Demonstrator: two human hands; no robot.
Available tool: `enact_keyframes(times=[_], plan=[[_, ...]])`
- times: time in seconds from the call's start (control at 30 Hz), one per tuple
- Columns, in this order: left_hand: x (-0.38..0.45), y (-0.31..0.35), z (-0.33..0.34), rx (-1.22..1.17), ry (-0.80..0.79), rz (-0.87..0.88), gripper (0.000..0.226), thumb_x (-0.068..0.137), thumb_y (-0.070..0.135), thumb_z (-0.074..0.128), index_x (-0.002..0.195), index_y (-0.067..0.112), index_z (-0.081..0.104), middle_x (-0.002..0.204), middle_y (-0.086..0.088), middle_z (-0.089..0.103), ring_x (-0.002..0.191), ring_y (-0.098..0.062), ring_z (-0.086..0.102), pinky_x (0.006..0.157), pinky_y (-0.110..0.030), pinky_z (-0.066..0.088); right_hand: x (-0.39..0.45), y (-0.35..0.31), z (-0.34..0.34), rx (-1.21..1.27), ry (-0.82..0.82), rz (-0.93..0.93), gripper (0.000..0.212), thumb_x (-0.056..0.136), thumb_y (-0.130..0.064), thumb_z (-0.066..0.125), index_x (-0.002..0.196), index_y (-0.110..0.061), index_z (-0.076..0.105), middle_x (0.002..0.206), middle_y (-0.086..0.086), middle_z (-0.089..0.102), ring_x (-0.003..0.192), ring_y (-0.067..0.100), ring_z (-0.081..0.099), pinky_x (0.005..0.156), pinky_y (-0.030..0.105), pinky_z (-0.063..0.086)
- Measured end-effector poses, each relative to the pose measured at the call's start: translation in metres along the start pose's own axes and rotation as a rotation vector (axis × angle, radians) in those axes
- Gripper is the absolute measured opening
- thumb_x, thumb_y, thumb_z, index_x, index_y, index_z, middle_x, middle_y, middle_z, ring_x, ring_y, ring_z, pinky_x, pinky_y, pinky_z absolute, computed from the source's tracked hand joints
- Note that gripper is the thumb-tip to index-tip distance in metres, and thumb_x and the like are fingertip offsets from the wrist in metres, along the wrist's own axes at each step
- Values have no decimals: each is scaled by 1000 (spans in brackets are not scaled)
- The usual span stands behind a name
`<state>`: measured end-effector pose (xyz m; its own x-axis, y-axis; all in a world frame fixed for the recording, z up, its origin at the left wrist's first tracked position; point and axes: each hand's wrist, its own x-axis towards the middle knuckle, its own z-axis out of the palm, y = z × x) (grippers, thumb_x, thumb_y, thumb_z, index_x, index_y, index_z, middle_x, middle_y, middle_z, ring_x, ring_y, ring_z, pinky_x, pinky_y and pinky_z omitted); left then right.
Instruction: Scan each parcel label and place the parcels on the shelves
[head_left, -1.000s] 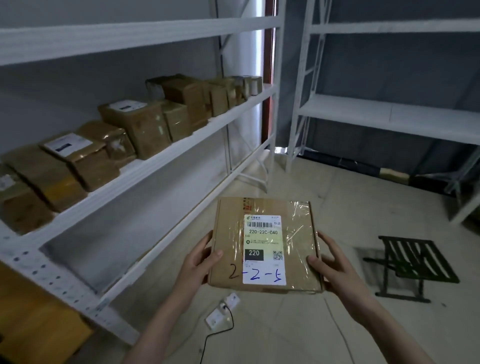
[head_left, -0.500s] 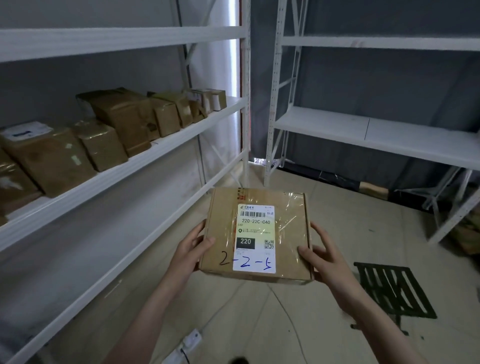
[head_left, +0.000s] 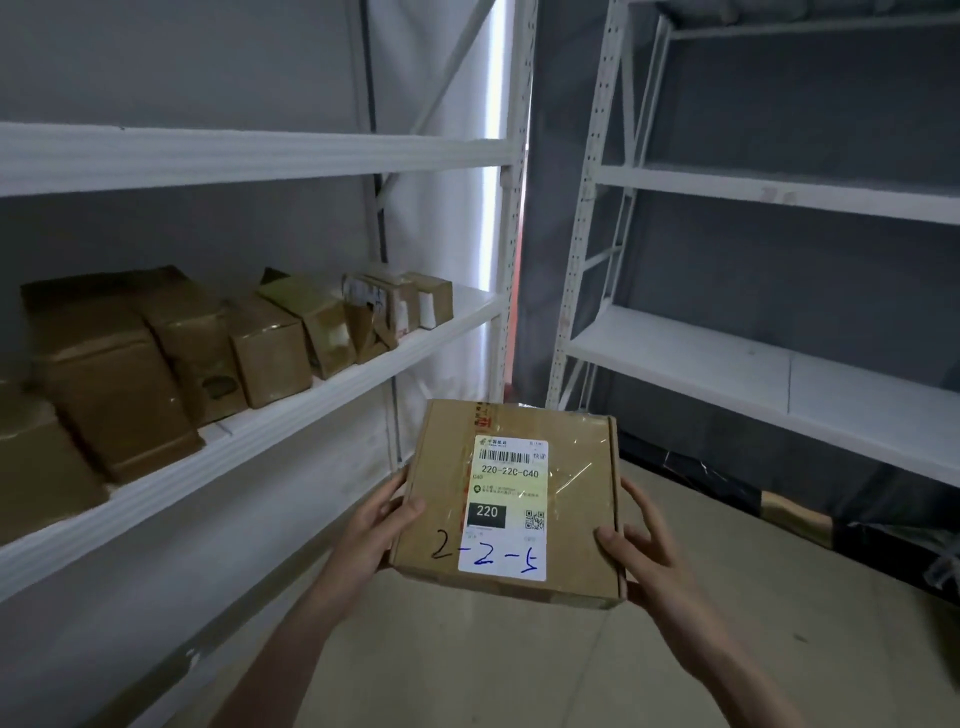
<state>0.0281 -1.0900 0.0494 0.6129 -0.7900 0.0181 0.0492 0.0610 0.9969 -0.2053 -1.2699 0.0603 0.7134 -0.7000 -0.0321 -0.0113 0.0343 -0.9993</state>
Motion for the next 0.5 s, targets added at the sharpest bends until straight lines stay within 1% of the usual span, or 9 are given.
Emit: enact_keyframes(times=[0.07,0.13,0.17,0.23,0.27,0.33,0.37,0.43,0.5], plan=[[40,4,0,-15,11,17,60,80,43,72,135,33,51,120,-3,69,106,-21,68,77,-30,57,43,-6,-5,20,-17,-13,70,68,-45,79,126,-61,43,116,4,64,98,18,69,77,37,56],[75,10,2,-15,-1,14,50,88,31,60,137,32,50,121,-3,68,109,-23,67,82,-34,57,79,-13,-11,63,-46,-10,66,69,-38,79,122,-61,46,110,3,69,97,19,69,74,36,54],[92,12,4,-22,-9,19,48,90,30,60,137,32,49,122,-4,68,110,-24,66,85,-39,56,96,-17,-15,79,-66,-10,69,64,-42,80,121,-61,46,108,1,70,97,20,69,75,36,54],[128,11,8,-39,-7,3,51,91,31,63,140,31,46,124,-6,67,112,-29,65,94,-51,52,131,-25,-24,107,-107,-16,87,49,-51,84,126,-60,43,106,-5,71,98,20,69,80,42,54],[146,9,9,-39,-3,-10,55,90,34,62,142,31,44,125,-8,66,113,-31,64,97,-56,49,150,-25,-29,117,-122,-18,90,50,-50,84,129,-59,41,106,-8,71,98,20,69,82,44,54],[182,4,13,-28,-9,-17,59,88,37,63,144,30,43,129,-11,63,116,-35,61,99,-62,45,189,-27,-38,144,-149,-13,77,65,-38,74,131,-57,39,107,-12,70,97,19,69,82,44,53],[200,3,16,-23,-13,-21,59,88,39,63,144,30,43,131,-11,62,117,-37,60,99,-63,44,209,-27,-43,146,-157,-12,73,71,-32,69,132,-55,39,107,-13,70,96,18,70,82,44,53],[237,3,24,6,15,-30,56,91,39,62,143,32,44,129,-9,63,116,-34,62,98,-61,46,253,-25,-56,128,-162,-13,76,75,-20,71,135,-53,38,105,-15,70,95,16,70,79,42,53],[275,6,33,60,76,-27,49,96,33,57,143,31,43,124,-4,67,109,-26,66,92,-50,54,296,-25,-66,136,-167,-14,71,76,-30,70,135,-53,38,105,-14,70,96,16,69,76,39,53]])
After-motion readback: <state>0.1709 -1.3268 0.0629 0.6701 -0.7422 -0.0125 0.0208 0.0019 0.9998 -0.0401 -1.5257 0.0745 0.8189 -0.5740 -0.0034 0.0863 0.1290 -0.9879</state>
